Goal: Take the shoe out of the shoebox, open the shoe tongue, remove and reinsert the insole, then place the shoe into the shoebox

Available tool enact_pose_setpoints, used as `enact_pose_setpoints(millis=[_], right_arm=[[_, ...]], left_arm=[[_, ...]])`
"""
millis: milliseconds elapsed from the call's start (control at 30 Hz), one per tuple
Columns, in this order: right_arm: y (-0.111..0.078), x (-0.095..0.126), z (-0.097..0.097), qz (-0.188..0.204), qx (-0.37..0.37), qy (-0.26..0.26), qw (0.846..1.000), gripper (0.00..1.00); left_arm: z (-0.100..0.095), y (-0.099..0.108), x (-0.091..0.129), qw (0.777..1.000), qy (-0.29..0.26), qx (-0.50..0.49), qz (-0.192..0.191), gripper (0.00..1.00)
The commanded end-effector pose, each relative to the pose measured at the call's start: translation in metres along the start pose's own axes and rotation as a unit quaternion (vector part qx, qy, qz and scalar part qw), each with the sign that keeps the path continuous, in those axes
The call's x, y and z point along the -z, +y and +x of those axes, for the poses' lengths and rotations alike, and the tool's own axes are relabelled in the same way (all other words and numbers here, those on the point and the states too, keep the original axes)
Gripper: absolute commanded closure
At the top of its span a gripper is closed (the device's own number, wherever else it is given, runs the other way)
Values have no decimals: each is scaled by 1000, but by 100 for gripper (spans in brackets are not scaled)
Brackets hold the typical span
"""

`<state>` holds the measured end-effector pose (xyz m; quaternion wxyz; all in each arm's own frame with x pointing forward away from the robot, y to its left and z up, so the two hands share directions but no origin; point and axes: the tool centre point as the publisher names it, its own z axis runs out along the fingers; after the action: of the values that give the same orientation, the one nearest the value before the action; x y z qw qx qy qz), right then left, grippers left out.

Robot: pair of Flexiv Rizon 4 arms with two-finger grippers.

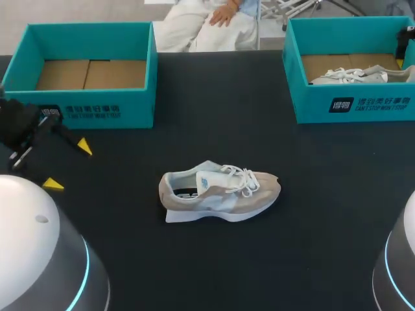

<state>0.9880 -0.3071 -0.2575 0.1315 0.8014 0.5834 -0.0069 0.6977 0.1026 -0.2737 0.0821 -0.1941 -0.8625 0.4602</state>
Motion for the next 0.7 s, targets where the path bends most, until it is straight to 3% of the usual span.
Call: enact_pose_setpoints(millis=[33, 233, 367, 700], right_arm=[[-1, 0, 0, -1, -1, 0, 1000, 0], [-1, 0, 0, -1, -1, 0, 1000, 0], [-1, 0, 0, -1, -1, 0, 1000, 0], [-1, 0, 0, -1, -1, 0, 1000, 0]], left_arm=[[8, 22, -3, 961, -198, 98, 168, 0], [13, 46, -7, 954, -211, 126, 171, 0], [18, 60, -11, 941, -217, 147, 212, 0], [18, 90, -29, 954, -202, 146, 168, 0]])
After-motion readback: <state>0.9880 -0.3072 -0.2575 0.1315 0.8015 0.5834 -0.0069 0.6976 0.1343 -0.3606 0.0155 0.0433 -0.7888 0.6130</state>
